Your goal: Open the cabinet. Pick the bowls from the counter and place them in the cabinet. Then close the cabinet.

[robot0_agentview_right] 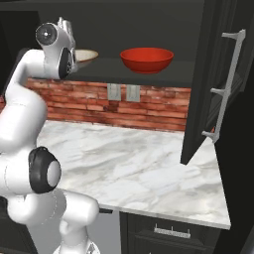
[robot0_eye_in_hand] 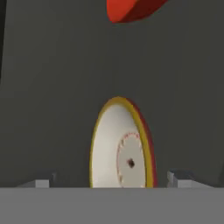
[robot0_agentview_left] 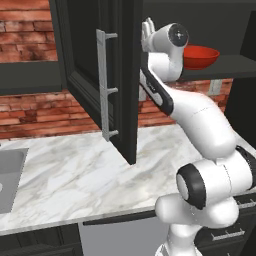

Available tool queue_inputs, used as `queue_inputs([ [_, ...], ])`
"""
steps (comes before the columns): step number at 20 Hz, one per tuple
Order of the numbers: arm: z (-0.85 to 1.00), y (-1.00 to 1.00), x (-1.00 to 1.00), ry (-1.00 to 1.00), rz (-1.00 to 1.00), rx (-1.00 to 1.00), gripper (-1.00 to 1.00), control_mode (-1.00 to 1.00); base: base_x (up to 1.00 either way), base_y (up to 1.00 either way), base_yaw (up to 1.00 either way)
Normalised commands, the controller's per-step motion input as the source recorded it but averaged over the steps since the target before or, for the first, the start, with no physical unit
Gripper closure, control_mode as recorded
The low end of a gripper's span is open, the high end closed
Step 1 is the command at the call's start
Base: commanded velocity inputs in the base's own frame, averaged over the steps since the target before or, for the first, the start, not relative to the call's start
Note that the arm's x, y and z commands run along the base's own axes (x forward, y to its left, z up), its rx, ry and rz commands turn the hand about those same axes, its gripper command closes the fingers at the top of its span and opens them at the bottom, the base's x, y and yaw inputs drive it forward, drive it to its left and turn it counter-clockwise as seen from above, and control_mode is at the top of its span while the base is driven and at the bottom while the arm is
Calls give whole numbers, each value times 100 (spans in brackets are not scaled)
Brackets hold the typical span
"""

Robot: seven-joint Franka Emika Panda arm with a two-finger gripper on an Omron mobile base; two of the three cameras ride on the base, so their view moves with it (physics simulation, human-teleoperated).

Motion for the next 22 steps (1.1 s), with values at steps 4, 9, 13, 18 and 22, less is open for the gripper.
queue_inputs([
  [4,6,-50,-95,-22,-9,8,-100,-100,0,0,0],
  [9,35,-45,-95,-13,-9,5,-100,-100,0,0,0],
  [13,44,-66,-100,0,-12,4,-100,-100,0,0,0],
  [18,21,-55,-100,2,-12,0,-100,-100,0,0,0],
  [22,0,-48,-99,10,-11,0,-100,-100,0,0,0],
])
